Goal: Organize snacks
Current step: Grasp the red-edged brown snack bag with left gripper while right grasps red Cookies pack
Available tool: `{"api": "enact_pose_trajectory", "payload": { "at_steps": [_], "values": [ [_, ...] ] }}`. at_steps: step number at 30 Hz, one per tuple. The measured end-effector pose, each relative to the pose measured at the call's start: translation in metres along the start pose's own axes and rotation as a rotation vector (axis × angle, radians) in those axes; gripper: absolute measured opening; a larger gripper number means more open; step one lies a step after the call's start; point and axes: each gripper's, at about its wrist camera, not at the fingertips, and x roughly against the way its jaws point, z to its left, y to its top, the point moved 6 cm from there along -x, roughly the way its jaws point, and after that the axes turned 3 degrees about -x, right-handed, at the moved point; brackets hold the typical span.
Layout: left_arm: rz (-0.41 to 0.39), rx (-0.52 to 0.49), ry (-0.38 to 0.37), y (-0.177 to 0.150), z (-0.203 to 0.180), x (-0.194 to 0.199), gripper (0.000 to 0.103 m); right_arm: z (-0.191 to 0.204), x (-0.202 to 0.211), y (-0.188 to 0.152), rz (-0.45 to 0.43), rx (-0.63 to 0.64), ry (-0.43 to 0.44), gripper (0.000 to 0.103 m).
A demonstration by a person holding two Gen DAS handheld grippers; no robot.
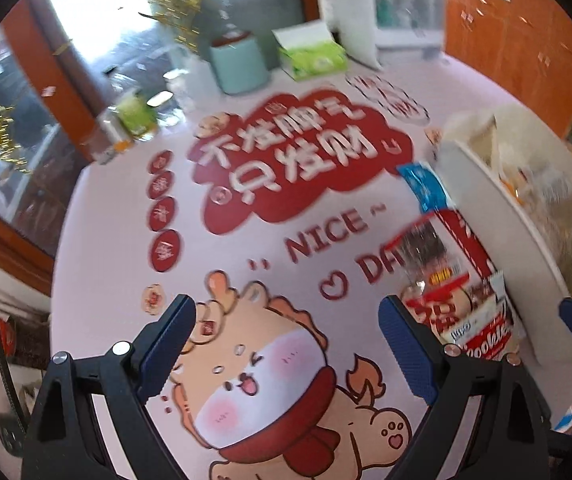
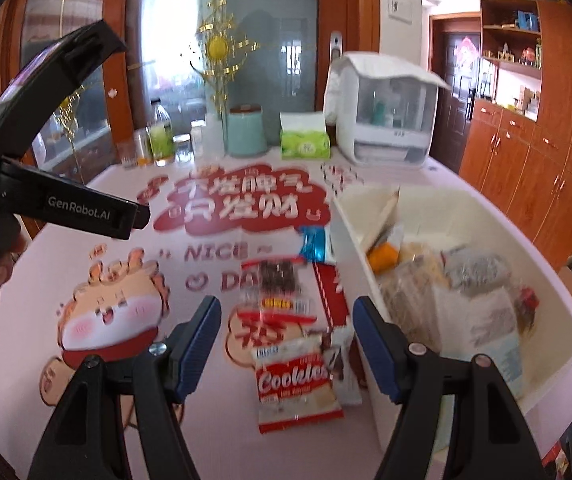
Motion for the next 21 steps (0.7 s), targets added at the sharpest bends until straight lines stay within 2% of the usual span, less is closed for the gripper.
{"api": "enact_pose_trajectory", "payload": {
  "at_steps": [3,7,15,21],
  "values": [
    [0.039,-0.045,-0.043,-0.004,-0.012,-0.021,0.092,0.001,-0.012,-0.013,0.041,-0.014,0.005,0.069],
    [0.073,-0.118,-0.045,-0.009,-0.021,-0.042,0.092,0.002,-0.028,-0.031,0.091,-0.042,-0.012,0.069],
    [0.094,-0.164,-0.074,-0.011,-0.026,-0.055,0.092,-0.003,-0.052,-0.052,0.175,-0.076,-0.109,0.069],
    [0.089,-0.200,-0.086,-0.008,-0.033,-0.058,0.092,-0.008,-0.067,-0.058,0.231,-0.125,-0.114,0.069]
  ]
}}
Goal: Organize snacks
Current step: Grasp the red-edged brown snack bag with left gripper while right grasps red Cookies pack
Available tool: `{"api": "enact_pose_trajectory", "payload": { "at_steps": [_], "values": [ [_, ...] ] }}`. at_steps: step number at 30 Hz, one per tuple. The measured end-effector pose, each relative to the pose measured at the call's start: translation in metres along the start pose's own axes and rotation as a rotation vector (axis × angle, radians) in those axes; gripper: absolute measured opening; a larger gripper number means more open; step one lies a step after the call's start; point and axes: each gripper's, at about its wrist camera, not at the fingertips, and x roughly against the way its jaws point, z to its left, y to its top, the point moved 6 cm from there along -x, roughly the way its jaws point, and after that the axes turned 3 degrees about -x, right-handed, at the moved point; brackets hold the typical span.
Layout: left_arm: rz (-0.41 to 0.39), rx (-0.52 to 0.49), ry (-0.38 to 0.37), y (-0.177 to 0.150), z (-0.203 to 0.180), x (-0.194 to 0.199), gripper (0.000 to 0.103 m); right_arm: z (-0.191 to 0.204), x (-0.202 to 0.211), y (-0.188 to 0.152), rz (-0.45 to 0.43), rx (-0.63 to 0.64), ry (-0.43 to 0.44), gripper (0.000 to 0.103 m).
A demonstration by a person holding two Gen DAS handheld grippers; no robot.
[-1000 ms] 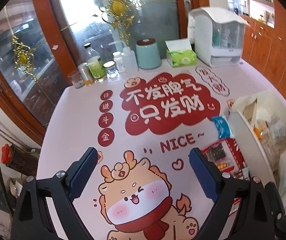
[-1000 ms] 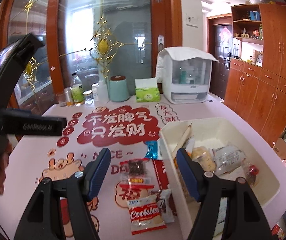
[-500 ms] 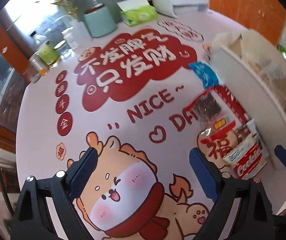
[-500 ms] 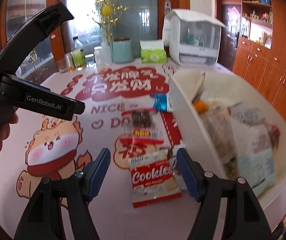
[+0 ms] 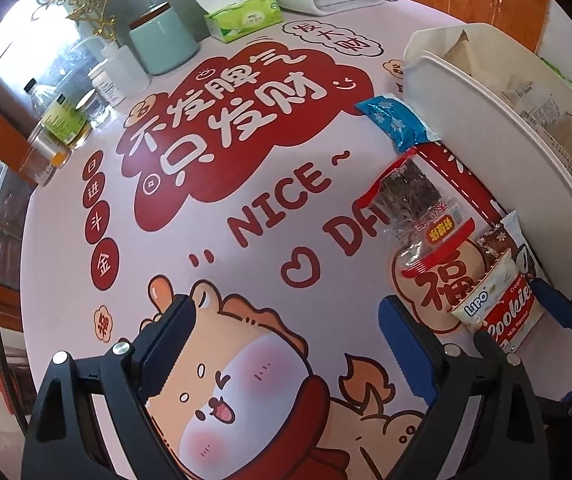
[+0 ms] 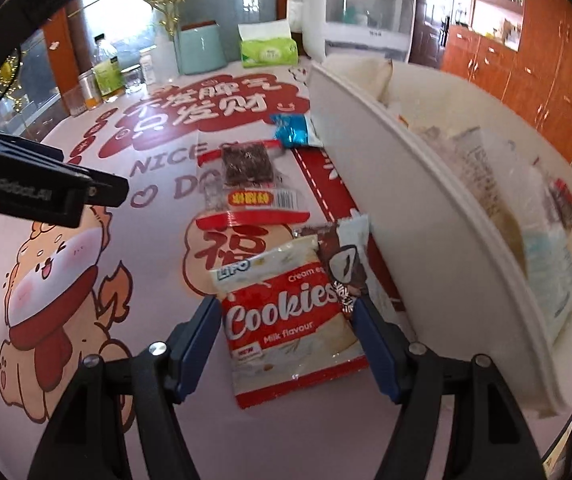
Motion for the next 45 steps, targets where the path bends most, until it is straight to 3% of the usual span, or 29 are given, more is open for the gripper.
{"api": "enact_pose_trajectory", "payload": {
  "at_steps": [2,4,5,15,26,30,33,36,38,45],
  "values": [
    [-0.001,-0.008,-0.002,0.002,-0.001,-0.002,0.092,0.000,-0.001,0.000,-0.004,0.003,-0.002,0.068],
    [-0.002,-0.010,-0.009,0.006,-0.004,-0.003,0.092,0.000,-0.002,-0.001,-0.003,0.007,0.016,0.050],
    [-0.003,-0.009,-0.015,0.008,-0.005,-0.003,0.092,0.001,-0.002,-0.002,-0.003,0.010,0.028,0.047],
    [0.010,0.041,-0.130,0.047,-0.043,-0.023,0.092,-0.006,0.017,-0.011,-0.033,0.054,0.077,0.046],
    [0.096,0.331,-0.177,0.070,-0.054,-0.065,0.092,-0.016,0.035,-0.025,-0.069,0.090,0.135,0.046],
    [0.119,0.380,-0.186,0.069,-0.059,-0.075,0.090,-0.021,0.037,-0.027,-0.066,0.094,0.149,0.046],
    [0.094,0.351,-0.140,0.071,-0.061,-0.073,0.069,-0.022,0.040,-0.028,-0.073,0.105,0.166,0.046],
    [0.085,0.348,-0.157,0.069,-0.060,-0.069,0.059,-0.023,0.043,-0.027,-0.079,0.114,0.183,0.046],
    [0.083,0.359,-0.164,0.063,-0.055,-0.066,0.045,-0.023,0.045,-0.028,-0.081,0.122,0.194,0.046],
    [0.093,0.390,-0.075,0.028,-0.020,-0.041,0.044,-0.020,0.054,-0.023,-0.112,0.171,0.252,0.046]
  ]
}}
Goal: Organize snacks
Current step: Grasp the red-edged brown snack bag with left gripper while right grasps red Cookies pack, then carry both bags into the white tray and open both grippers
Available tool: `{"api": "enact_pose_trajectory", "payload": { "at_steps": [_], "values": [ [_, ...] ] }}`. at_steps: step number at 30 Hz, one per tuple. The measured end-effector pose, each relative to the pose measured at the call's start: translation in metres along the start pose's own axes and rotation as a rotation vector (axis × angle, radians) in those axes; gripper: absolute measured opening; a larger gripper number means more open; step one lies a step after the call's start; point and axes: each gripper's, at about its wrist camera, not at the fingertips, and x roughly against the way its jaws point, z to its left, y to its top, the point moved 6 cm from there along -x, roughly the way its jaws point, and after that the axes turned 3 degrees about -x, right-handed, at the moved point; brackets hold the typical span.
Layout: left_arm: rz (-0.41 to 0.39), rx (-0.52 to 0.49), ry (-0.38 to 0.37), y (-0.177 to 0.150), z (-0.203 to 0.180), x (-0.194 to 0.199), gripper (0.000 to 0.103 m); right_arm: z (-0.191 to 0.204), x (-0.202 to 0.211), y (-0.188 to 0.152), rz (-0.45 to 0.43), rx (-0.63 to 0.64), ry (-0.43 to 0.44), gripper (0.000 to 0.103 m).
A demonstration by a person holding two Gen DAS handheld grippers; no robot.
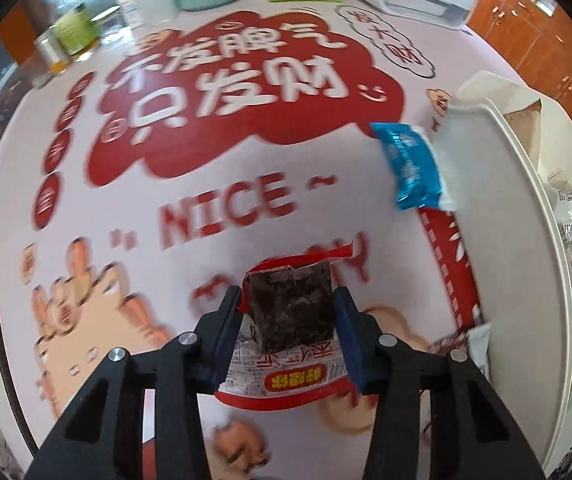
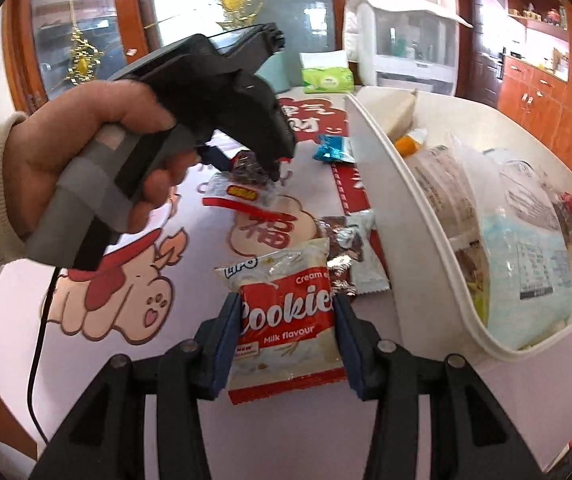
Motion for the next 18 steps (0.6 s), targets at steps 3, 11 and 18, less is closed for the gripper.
{"api": "enact_pose_trajectory", "payload": {
  "at_steps": [3,11,18],
  "values": [
    [-0.029,0.007,0.040,-0.007,0.017,0.024,0.044,0.005,0.004,0.006,-0.022,0.023,0.038,0.046],
    [-0.199,0.003,0.087,0.006,0.027,0.111,0.044,0.011,0.021,0.028,-0.102,0.084,0.096,0.046],
    [-0.336,-0.040,0.049,0.024,-0.016,0.178,0.044,-0.001,0.053,0.055,-0.222,0.089,0.080,0.046]
  ]
}}
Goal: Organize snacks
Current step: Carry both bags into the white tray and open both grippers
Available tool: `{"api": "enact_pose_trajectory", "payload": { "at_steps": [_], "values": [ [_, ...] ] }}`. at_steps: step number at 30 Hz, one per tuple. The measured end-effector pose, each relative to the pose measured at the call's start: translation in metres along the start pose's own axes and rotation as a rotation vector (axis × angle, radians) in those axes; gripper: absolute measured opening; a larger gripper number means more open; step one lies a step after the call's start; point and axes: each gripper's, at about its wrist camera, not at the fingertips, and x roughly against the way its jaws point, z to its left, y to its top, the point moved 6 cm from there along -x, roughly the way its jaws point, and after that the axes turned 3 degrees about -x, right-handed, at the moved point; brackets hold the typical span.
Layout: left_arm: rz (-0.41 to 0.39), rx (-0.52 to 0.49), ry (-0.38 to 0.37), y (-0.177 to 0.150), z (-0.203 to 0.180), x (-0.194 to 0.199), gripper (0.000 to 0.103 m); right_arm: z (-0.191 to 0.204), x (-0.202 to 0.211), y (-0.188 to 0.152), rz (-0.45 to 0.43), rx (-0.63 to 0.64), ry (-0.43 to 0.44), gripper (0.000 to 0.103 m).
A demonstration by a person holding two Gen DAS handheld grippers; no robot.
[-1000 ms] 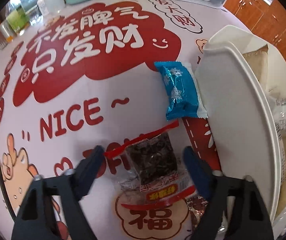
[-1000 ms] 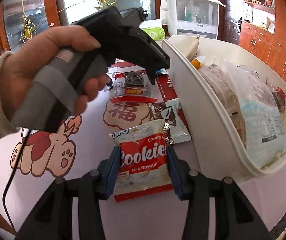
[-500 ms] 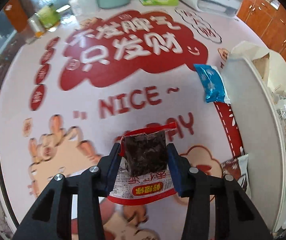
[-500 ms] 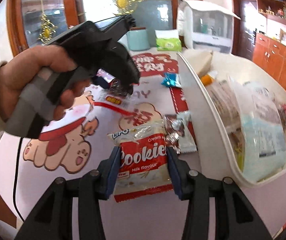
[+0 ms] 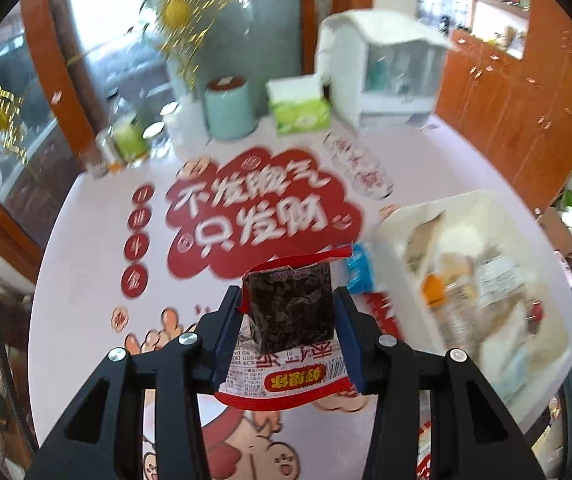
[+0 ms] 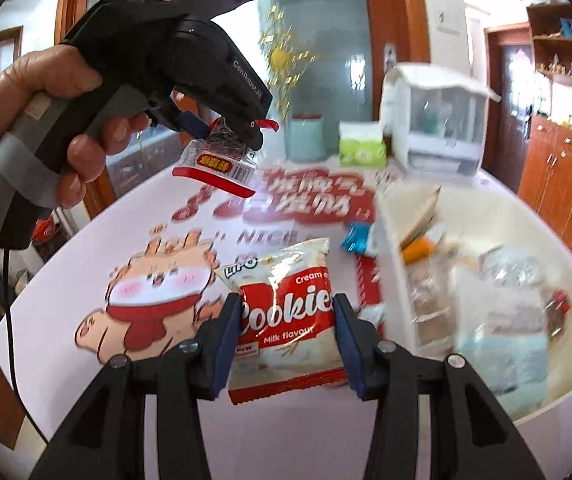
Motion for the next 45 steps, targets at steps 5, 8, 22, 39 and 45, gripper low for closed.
{"api": "enact_pose_trajectory", "payload": {
  "at_steps": [5,8,22,39,45],
  "values": [
    [-0.061,-0.042,-0.038,0.017,-0.037,0.027,0.044,-0.037,0.029,0.035,-0.099,-0.064,-0.069,0.046],
    [-0.080,-0.061,-0.067,0.025,-0.060,0.036,0.044,-0.064,0.046,0.055,-0.149,-0.105,-0.129,0.046],
    [-0.112,-0.156,-0.169,0.046,-0.155,0.047,0.044,-0.163,0.086,0.099,-0.200,-0.241,-0.309,0.046],
    [-0.081,-0.225,-0.185,0.044,-0.195,0.027,0.045,-0.199,0.072,0.095,-0.098,-0.262,-0.362,0.047],
    [-0.078,-0.249,-0.092,0.040,-0.191,0.019,0.081,-0.204,0.062,0.087,-0.041,-0.262,-0.373,0.048]
  ]
}}
